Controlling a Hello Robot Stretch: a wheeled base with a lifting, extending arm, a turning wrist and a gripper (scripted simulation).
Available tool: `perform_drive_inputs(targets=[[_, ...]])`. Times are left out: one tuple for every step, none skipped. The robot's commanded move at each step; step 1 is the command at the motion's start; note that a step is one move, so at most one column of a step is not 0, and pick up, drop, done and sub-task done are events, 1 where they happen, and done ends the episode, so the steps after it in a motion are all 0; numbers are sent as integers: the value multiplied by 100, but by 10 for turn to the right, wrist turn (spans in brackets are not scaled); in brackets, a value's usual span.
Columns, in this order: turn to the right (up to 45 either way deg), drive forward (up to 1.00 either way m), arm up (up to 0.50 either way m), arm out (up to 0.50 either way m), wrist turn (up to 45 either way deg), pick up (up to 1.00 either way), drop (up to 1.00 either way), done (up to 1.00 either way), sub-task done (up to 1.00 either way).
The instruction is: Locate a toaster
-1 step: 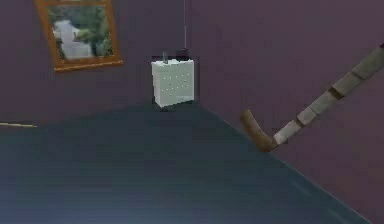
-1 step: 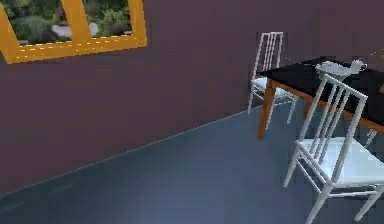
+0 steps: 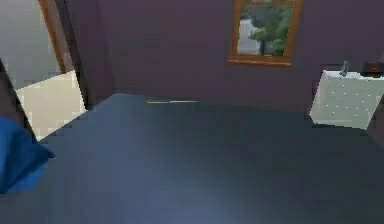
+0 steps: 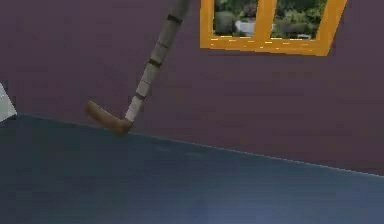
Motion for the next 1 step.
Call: perform_drive_inputs(targets=[[-270,0,0,0,0,0,0,0,0]])
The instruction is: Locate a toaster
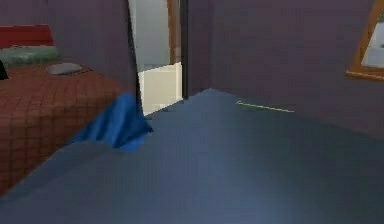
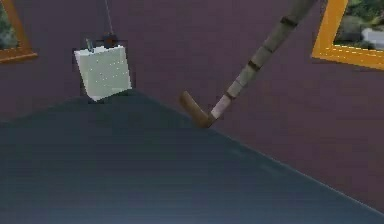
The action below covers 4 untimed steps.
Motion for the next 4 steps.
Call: perform_drive_inputs(targets=[[0,100,0,0,0,0,0,0,0],[0,65,0,0,0,0,0,0,0],[30,0,0,0,0,0,0,0,0],[0,100,0,0,0,0,0,0,0]])
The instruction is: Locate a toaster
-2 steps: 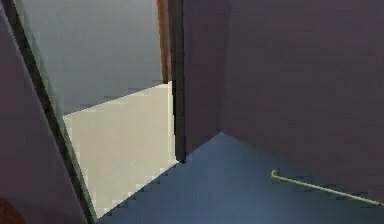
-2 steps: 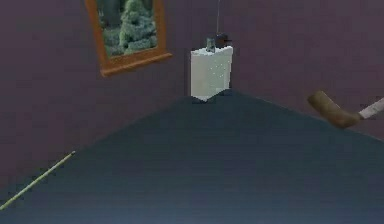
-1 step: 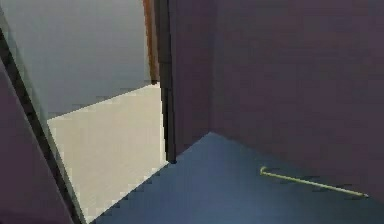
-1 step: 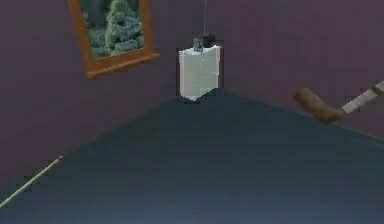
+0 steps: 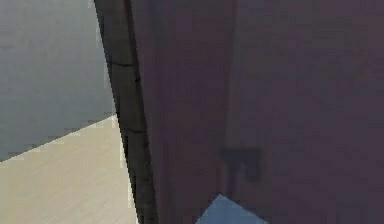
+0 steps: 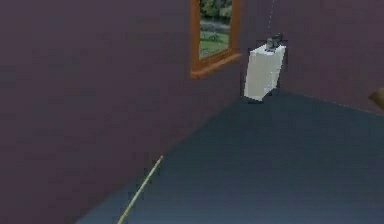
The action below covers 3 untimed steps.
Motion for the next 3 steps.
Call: perform_drive_inputs(targets=[[60,0,0,0,0,0,0,0,0],[0,10,0,0,0,0,0,0,0],[-450,0,0,0,0,0,0,0,0]])
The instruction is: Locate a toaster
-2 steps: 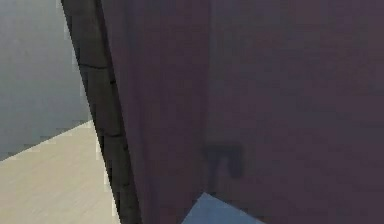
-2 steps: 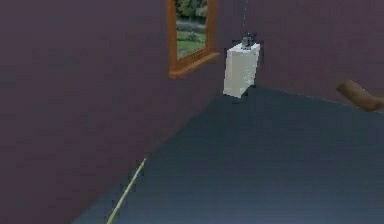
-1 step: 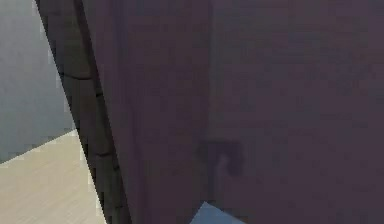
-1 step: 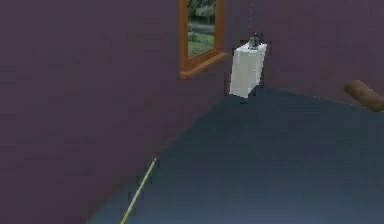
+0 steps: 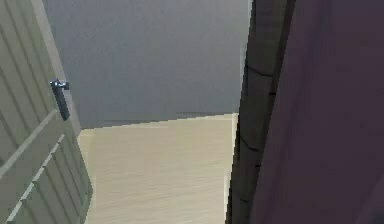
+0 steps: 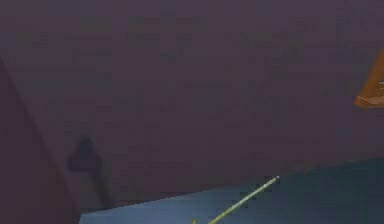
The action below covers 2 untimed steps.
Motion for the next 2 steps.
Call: perform_drive_inputs(targets=[[-90,0,0,0,0,0,0,0,0],[0,75,0,0,0,0,0,0,0]])
